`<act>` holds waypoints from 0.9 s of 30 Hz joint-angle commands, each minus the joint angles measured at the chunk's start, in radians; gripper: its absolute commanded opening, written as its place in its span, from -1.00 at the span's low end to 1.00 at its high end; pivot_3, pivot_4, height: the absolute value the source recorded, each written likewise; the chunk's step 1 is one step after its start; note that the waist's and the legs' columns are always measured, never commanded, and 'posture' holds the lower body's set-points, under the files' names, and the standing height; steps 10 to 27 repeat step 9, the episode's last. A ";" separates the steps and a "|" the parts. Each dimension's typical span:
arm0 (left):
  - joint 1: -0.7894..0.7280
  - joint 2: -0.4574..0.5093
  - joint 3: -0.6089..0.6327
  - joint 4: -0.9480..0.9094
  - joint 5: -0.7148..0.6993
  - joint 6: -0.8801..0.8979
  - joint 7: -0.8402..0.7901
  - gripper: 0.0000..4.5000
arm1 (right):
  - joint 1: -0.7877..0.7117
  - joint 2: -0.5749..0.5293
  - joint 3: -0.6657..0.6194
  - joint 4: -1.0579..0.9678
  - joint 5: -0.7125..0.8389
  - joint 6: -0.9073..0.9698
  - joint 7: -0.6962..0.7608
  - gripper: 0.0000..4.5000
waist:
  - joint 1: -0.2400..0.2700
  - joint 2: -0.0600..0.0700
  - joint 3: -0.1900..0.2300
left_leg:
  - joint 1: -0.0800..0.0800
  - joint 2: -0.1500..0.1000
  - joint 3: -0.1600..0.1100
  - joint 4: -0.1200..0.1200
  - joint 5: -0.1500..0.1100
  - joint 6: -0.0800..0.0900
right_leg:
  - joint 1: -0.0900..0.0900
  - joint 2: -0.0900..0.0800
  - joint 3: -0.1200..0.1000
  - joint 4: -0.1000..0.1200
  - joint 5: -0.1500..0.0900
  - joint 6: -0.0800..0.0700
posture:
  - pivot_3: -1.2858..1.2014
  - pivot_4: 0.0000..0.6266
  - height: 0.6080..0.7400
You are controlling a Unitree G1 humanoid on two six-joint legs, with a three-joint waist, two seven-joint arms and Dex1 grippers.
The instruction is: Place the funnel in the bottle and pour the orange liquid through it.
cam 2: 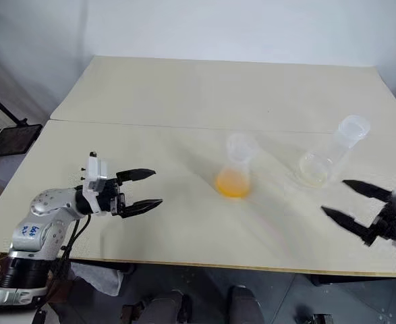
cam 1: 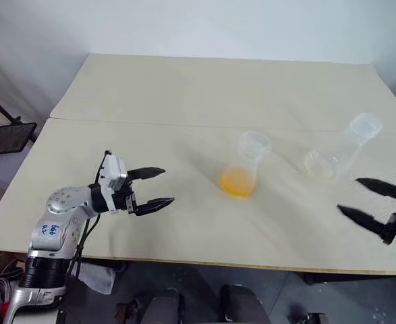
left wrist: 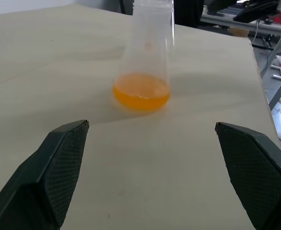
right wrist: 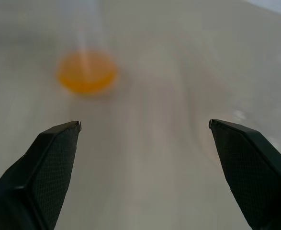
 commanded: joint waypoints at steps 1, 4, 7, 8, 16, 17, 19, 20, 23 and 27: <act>0.015 0.028 0.042 -0.021 0.034 -0.077 0.004 1.00 | 0.081 0.054 0.028 -0.197 0.063 0.005 0.005 0.99 | 0.003 0.000 0.000 | 0.000 0.000 -0.001 0.000 0.000 0.000 | 0.000 0.000 -0.001 0.000 0.000 0.000 | 0.03 -0.52 1.00; 0.015 0.037 0.060 -0.020 0.036 -0.084 0.021 1.00 | 0.136 0.118 0.055 -0.298 0.060 -0.025 -0.032 0.99 | 0.015 0.000 0.000 | 0.000 -0.001 -0.003 -0.001 0.000 -0.001 | 0.001 0.000 -0.001 -0.001 0.000 0.000 | 0.03 -0.52 1.00; 0.024 0.052 0.067 -0.039 0.036 -0.093 0.012 1.00 | 0.126 0.157 0.063 -0.317 0.027 -0.071 -0.072 0.99 | 0.021 0.000 0.000 | 0.000 -0.002 -0.003 -0.001 0.000 0.000 | 0.002 -0.001 -0.001 -0.002 0.000 0.000 | 0.03 -0.52 1.00; 0.026 0.055 0.067 -0.045 0.034 -0.092 0.011 1.00 | 0.122 0.161 0.063 -0.316 0.023 -0.078 -0.080 0.99 | 0.021 0.000 0.000 | 0.000 -0.002 -0.003 -0.001 0.000 0.000 | 0.002 -0.001 -0.001 -0.003 0.000 0.000 | 0.03 -0.52 1.00; 0.028 0.056 0.068 -0.051 0.037 -0.093 0.015 1.00 | 0.120 0.162 0.061 -0.311 0.024 -0.078 -0.086 0.99 | 0.021 0.000 0.000 | 0.001 -0.002 -0.003 -0.001 0.000 0.000 | 0.003 -0.001 -0.001 -0.003 0.000 0.000 | 0.03 -0.52 1.00; 0.028 0.056 0.068 -0.051 0.037 -0.093 0.015 1.00 | 0.120 0.162 0.061 -0.311 0.024 -0.078 -0.086 0.99 | 0.021 0.000 0.000 | 0.001 -0.002 -0.003 -0.001 0.000 0.000 | 0.003 -0.001 -0.001 -0.003 0.000 0.000 | 0.03 -0.52 1.00; 0.028 0.056 0.068 -0.051 0.037 -0.093 0.015 1.00 | 0.120 0.162 0.061 -0.311 0.024 -0.078 -0.086 0.99 | 0.021 0.000 0.000 | 0.001 -0.002 -0.003 -0.001 0.000 0.000 | 0.003 -0.001 -0.001 -0.003 0.000 0.000 | 0.03 -0.52 1.00; 0.028 0.056 0.068 -0.051 0.037 -0.093 0.015 1.00 | 0.120 0.162 0.061 -0.311 0.024 -0.078 -0.086 0.99 | 0.021 0.000 0.000 | 0.001 -0.002 -0.003 -0.001 0.000 0.000 | 0.003 -0.001 -0.001 -0.003 0.000 0.000 | 0.03 -0.52 1.00; 0.028 0.056 0.068 -0.051 0.037 -0.093 0.015 1.00 | 0.120 0.162 0.061 -0.311 0.024 -0.078 -0.086 0.99 | 0.021 0.000 0.000 | 0.001 -0.002 -0.003 -0.001 0.000 0.000 | 0.003 -0.001 -0.001 -0.003 0.000 0.000 | 0.03 -0.52 1.00; 0.028 0.056 0.068 -0.051 0.037 -0.093 0.015 1.00 | 0.120 0.162 0.061 -0.311 0.024 -0.078 -0.086 0.99 | 0.021 0.000 0.000 | 0.001 -0.002 -0.003 -0.001 0.000 0.000 | 0.003 -0.001 -0.001 -0.003 0.000 0.000 | 0.03 -0.52 1.00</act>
